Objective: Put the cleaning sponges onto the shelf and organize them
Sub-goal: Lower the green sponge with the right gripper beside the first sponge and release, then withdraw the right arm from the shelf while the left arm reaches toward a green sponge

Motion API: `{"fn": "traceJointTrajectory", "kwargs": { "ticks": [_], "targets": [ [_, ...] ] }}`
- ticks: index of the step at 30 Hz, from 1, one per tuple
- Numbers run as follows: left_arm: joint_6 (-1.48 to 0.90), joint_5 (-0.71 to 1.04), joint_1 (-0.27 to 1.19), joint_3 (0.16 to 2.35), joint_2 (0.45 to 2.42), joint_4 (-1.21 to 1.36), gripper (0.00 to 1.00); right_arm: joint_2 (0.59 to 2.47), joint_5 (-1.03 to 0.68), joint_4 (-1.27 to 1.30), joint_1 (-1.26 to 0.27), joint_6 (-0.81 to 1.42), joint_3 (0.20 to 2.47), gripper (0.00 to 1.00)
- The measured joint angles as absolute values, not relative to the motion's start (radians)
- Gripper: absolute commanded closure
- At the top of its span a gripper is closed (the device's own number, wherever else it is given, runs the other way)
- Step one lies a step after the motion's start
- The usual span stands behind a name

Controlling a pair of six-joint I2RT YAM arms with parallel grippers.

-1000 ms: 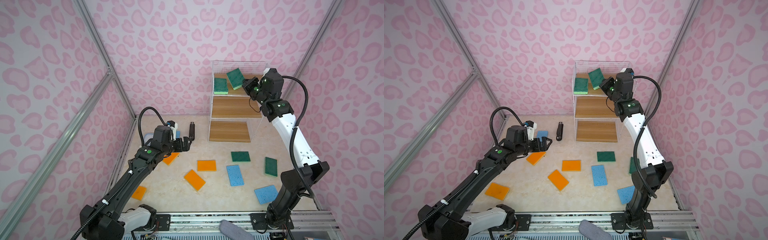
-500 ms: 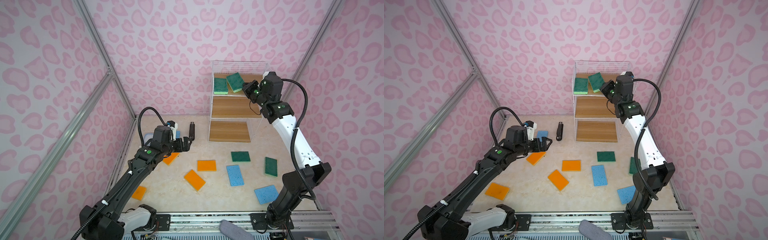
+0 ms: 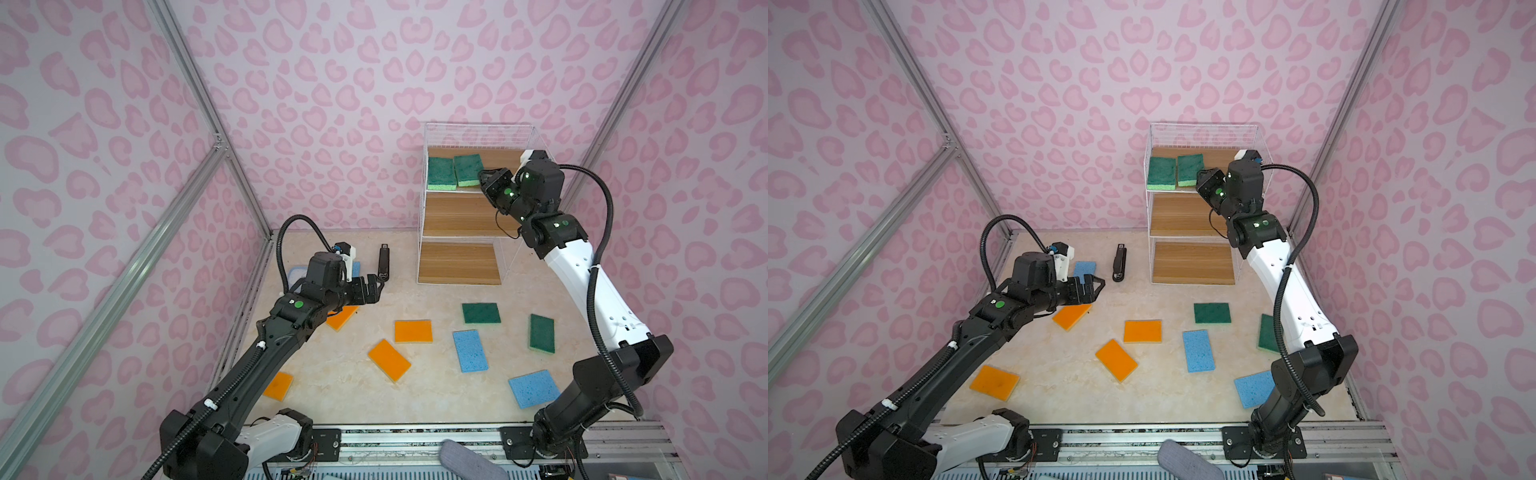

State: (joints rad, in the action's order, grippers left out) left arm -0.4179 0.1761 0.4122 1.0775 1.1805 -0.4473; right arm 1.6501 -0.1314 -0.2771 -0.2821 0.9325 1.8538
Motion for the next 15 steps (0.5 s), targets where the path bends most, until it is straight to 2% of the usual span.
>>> {"fn": "traceJointTrajectory", "kwargs": {
  "ticks": [5, 7, 13, 15],
  "targets": [
    [-0.418, 0.176, 0.412, 1.077, 1.181, -0.447, 0.02, 1.611, -0.139, -0.185, -0.294, 0.961, 1.763, 0.66],
    [-0.418, 0.176, 0.412, 1.077, 1.181, -0.447, 0.02, 1.612, -0.147, -0.179, -0.300, 0.962, 1.763, 0.59],
    [-0.418, 0.177, 0.412, 1.077, 1.184, -0.447, 0.01, 1.594, -0.159, -0.174, -0.301, 0.956, 1.763, 0.31],
    [-0.417, 0.181, 0.412, 1.077, 1.190, -0.447, 0.01, 1.586, -0.161, -0.176, -0.301, 0.947, 1.763, 0.26]
  ]
}}
